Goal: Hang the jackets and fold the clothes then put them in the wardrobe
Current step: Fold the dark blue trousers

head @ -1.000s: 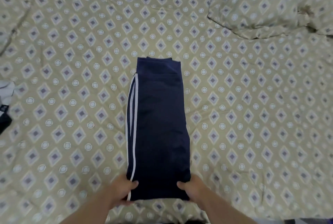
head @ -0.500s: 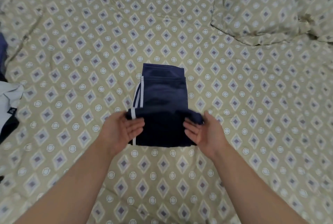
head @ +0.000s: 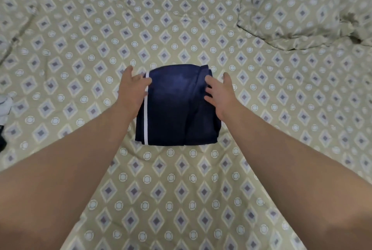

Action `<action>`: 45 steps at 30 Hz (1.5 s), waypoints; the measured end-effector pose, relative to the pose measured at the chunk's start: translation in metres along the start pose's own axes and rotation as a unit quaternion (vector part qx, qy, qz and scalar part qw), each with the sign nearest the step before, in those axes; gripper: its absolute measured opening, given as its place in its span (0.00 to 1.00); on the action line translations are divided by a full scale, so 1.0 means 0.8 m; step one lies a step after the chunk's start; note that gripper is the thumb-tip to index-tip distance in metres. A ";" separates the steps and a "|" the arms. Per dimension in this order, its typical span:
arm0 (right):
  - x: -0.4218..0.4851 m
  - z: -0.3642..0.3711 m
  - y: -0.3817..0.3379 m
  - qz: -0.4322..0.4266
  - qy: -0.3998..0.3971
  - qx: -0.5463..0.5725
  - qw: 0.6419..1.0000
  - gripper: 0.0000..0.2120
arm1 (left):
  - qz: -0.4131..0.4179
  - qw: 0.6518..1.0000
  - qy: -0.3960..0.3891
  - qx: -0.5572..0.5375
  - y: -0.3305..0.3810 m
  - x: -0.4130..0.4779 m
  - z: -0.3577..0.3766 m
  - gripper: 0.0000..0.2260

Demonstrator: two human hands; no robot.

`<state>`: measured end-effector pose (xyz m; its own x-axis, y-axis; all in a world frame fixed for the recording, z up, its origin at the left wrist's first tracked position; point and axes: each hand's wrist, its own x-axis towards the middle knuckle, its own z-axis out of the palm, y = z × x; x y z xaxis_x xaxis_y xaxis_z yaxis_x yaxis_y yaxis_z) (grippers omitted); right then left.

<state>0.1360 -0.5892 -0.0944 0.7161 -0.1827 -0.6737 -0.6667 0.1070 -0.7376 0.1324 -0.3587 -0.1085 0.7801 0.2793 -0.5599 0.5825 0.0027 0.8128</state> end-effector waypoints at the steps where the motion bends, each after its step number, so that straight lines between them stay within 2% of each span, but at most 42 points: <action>1: 0.002 -0.003 0.012 -0.018 0.021 -0.058 0.998 0.37 | 0.013 0.997 0.030 0.064 -0.014 -0.001 -0.004 0.34; 3: 0.004 -0.012 0.040 -0.038 0.039 -0.150 0.987 0.30 | -0.001 0.988 0.041 0.149 -0.046 -0.008 -0.011 0.31; 5: 0.003 -0.019 0.066 -0.007 0.018 -0.191 0.981 0.27 | -0.086 0.989 -0.019 0.122 -0.074 -0.015 -0.014 0.19; 7: 0.001 -0.024 0.086 0.026 -0.005 -0.220 0.975 0.28 | -0.153 0.982 -0.070 0.091 -0.088 -0.024 -0.012 0.13; 9: 0.004 -0.026 0.095 0.043 -0.002 -0.216 0.975 0.27 | -0.187 0.977 -0.086 0.049 -0.090 -0.025 -0.010 0.15; 11: 0.004 -0.025 0.094 0.088 -0.015 -0.166 0.982 0.21 | -0.228 0.968 -0.108 -0.002 -0.084 -0.025 -0.008 0.17; 13: -0.003 -0.023 0.083 0.146 -0.056 -0.125 0.980 0.18 | -0.272 0.953 -0.137 -0.012 -0.067 -0.030 -0.007 0.15; 15: -0.013 -0.021 0.070 0.176 -0.081 -0.108 0.975 0.19 | -0.282 0.948 -0.146 0.001 -0.051 -0.036 -0.010 0.14; 21: -0.089 -0.031 0.008 0.159 -0.100 -0.009 0.982 0.16 | -0.209 0.964 -0.160 -0.033 0.022 -0.081 -0.051 0.13; 27: -0.201 -0.028 -0.071 0.051 -0.140 0.052 0.987 0.20 | -0.128 0.974 -0.172 -0.068 0.115 -0.159 -0.108 0.12; 31: -0.279 -0.007 -0.126 -0.019 -0.134 0.056 0.989 0.19 | -0.093 0.979 -0.166 -0.075 0.185 -0.211 -0.143 0.19; 34: -0.347 0.008 -0.165 -0.065 -0.118 0.048 0.990 0.21 | -0.122 0.970 -0.187 -0.099 0.234 -0.256 -0.172 0.18; 36: -0.380 0.010 -0.180 -0.089 -0.127 0.041 0.987 0.24 | -0.114 0.967 -0.196 -0.114 0.249 -0.273 -0.183 0.21; 38: -0.424 0.007 -0.199 -0.120 -0.127 0.053 0.983 0.28 | -0.091 0.961 -0.218 -0.142 0.274 -0.297 -0.196 0.24; 41: -0.489 -0.009 -0.216 -0.158 -0.119 0.093 0.976 0.27 | -0.042 0.945 -0.277 -0.167 0.305 -0.337 -0.202 0.23; 43: -0.530 -0.024 -0.223 -0.173 -0.119 0.154 0.965 0.25 | 0.001 0.934 -0.311 -0.177 0.325 -0.368 -0.202 0.21; 45: -0.568 -0.038 -0.230 -0.182 -0.124 0.211 0.952 0.25 | 0.038 0.921 -0.339 -0.187 0.341 -0.401 -0.200 0.23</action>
<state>-0.0733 -0.5556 0.3491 0.9456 -0.0519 -0.3211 -0.2597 0.4739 -0.8414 0.0048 -0.2942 0.3183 0.8525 -0.3721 -0.3671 0.4998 0.3748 0.7808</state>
